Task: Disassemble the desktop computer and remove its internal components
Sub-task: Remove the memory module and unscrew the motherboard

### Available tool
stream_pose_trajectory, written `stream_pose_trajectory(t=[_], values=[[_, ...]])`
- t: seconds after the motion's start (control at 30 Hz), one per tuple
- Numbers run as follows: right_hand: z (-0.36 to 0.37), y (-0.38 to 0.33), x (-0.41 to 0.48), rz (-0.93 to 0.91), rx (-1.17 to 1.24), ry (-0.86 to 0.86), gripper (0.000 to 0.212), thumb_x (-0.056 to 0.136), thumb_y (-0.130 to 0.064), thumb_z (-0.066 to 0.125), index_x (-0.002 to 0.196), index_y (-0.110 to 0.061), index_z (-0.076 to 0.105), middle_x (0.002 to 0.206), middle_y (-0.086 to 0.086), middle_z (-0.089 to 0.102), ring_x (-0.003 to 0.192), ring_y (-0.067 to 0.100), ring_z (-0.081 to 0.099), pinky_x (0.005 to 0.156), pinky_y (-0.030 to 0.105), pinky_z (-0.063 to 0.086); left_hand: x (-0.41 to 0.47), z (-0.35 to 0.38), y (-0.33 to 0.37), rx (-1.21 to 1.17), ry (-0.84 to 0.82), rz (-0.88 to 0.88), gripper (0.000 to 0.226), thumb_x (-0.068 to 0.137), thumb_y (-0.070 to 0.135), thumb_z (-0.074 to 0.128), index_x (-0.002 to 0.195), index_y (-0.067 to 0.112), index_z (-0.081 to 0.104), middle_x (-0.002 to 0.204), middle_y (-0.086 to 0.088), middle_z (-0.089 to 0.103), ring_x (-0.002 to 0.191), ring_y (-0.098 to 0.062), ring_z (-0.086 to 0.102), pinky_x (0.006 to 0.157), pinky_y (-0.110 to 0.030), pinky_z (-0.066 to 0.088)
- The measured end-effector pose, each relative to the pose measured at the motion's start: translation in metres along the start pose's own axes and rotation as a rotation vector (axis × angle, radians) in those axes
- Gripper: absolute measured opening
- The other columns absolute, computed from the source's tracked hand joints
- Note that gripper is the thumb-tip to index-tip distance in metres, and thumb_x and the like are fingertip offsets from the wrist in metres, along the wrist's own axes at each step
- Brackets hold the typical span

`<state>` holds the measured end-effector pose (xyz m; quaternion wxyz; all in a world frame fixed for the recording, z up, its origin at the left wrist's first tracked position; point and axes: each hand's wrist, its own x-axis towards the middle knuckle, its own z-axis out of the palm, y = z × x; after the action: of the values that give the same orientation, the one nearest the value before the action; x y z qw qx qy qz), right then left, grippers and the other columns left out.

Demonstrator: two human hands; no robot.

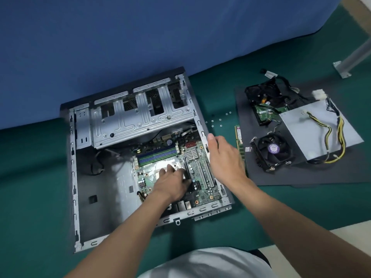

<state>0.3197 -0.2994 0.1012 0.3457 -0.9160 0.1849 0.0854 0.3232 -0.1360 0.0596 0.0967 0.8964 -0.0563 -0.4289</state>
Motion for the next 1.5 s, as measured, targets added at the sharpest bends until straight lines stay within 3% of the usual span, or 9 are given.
stream_pose_trajectory(t=[0.17, 0.3, 0.57, 0.73, 0.9, 1.0, 1.13, 1.33, 1.5], values=[[-0.001, -0.004, 0.001, -0.095, -0.225, 0.113, 0.046, 0.101, -0.048, 0.011, 0.082, -0.021, 0.043, 0.074, -0.002, 0.052, 0.067, 0.028, 0.053, 0.062, 0.035, 0.038, -0.008, 0.001, 0.014, 0.244, 0.18, 0.032, 0.029, 0.096, 0.035, 0.055, 0.117, 0.015, 0.054, 0.124, -0.012, 0.051, 0.129, -0.037, 0.04, 0.106, -0.05, 0.038], [-0.004, -0.006, 0.003, -0.056, -0.121, -0.004, 0.045, 0.102, -0.046, 0.014, 0.086, -0.018, 0.046, 0.079, 0.002, 0.054, 0.074, 0.028, 0.051, 0.068, 0.038, 0.039, -0.004, 0.001, 0.026, 0.004, 0.247, 0.275, 0.011, 0.094, 0.023, 0.061, 0.098, 0.014, 0.058, 0.091, 0.0, 0.058, 0.085, -0.022, 0.061, 0.073, -0.032, 0.057], [0.003, 0.003, -0.03, 0.037, -0.084, -0.075, 0.038, 0.099, -0.051, 0.014, 0.09, -0.022, 0.037, 0.083, 0.0, 0.054, 0.079, 0.026, 0.048, 0.071, 0.039, 0.036, 0.009, 0.006, 0.042, -0.095, 0.14, 0.367, 0.022, 0.084, -0.005, 0.058, 0.079, 0.016, 0.058, 0.064, 0.005, 0.051, 0.061, -0.013, 0.056, 0.054, -0.019, 0.04], [0.006, 0.001, -0.026, 0.011, -0.199, -0.013, 0.032, 0.101, -0.046, 0.017, 0.089, -0.021, 0.034, 0.086, 0.009, 0.063, 0.083, 0.033, 0.056, 0.067, 0.038, 0.033, 0.015, 0.015, 0.052, -0.055, 0.088, 0.321, 0.01, 0.09, 0.013, 0.057, 0.08, 0.012, 0.058, 0.084, -0.007, 0.061, 0.074, -0.022, 0.058, 0.072, -0.035, 0.051], [0.006, 0.0, -0.028, 0.0, -0.216, 0.029, 0.034, 0.1, -0.046, 0.017, 0.089, -0.02, 0.037, 0.085, 0.01, 0.065, 0.084, 0.034, 0.059, 0.066, 0.037, 0.033, 0.017, 0.018, 0.056, -0.046, 0.144, 0.376, 0.017, 0.093, 0.02, 0.047, 0.08, 0.017, 0.057, 0.076, 0.0, 0.057, 0.069, -0.019, 0.056, 0.057, -0.03, 0.038], [0.005, -0.002, -0.027, 0.0, -0.222, 0.016, 0.038, 0.1, -0.046, 0.017, 0.092, -0.018, 0.041, 0.086, 0.01, 0.066, 0.085, 0.034, 0.059, 0.068, 0.038, 0.035, 0.02, 0.02, 0.06, -0.058, 0.183, 0.376, 0.022, 0.098, 0.023, 0.041, 0.088, 0.015, 0.059, 0.078, 0.0, 0.06, 0.071, -0.017, 0.059, 0.064, -0.031, 0.047], [0.004, -0.005, -0.028, 0.001, -0.221, 0.036, 0.042, 0.101, -0.045, 0.019, 0.096, -0.014, 0.047, 0.089, 0.011, 0.067, 0.087, 0.034, 0.06, 0.071, 0.039, 0.038, 0.019, 0.024, 0.064, -0.054, 0.248, 0.393, 0.018, 0.097, 0.018, 0.041, 0.093, 0.016, 0.058, 0.075, 0.001, 0.062, 0.071, -0.015, 0.059, 0.077, -0.03, 0.047], [0.004, -0.005, -0.028, 0.002, -0.202, 0.051, 0.045, 0.1, -0.046, 0.019, 0.097, -0.013, 0.049, 0.085, 0.013, 0.067, 0.084, 0.036, 0.061, 0.071, 0.042, 0.042, 0.016, 0.023, 0.064, -0.058, 0.294, 0.335, 0.015, 0.097, 0.014, 0.045, 0.09, 0.015, 0.058, 0.072, 0.0, 0.064, 0.066, -0.014, 0.057, 0.066, -0.027, 0.038], [0.006, -0.003, -0.028, -0.016, -0.202, 0.073, 0.043, 0.101, -0.046, 0.02, 0.096, -0.014, 0.048, 0.081, 0.012, 0.066, 0.08, 0.036, 0.061, 0.065, 0.039, 0.036, 0.015, 0.021, 0.065, -0.04, 0.264, 0.438, 0.019, 0.093, 0.005, 0.043, 0.098, 0.012, 0.06, 0.082, -0.004, 0.067, 0.078, -0.019, 0.061, 0.082, -0.029, 0.044]])
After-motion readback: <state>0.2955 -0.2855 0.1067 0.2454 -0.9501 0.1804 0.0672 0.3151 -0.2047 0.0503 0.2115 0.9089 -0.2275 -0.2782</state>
